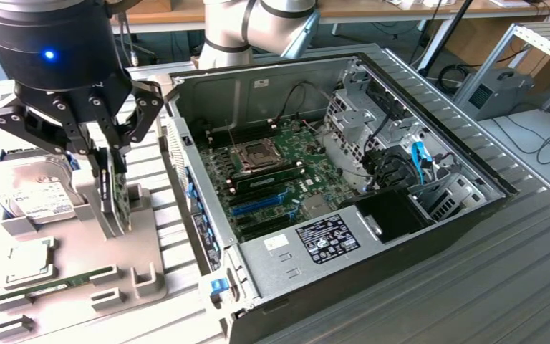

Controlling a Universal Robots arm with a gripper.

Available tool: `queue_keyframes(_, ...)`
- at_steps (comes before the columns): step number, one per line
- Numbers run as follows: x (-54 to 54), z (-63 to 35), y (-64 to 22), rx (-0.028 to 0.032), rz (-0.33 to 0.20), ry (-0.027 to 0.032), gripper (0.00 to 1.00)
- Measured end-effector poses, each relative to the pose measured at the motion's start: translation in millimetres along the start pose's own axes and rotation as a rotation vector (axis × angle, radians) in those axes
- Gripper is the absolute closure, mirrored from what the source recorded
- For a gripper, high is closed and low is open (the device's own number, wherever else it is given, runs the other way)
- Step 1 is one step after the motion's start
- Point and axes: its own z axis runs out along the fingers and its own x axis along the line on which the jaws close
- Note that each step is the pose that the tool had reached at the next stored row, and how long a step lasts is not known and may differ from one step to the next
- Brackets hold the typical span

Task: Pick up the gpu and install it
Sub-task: 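Pick up the gpu and move the gpu toward the slot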

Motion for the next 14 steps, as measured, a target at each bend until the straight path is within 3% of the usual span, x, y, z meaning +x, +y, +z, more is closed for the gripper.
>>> queue_keyframes(14,-0.1,-4.3,0.0,0.0,0.0,-0.0001,0.74)
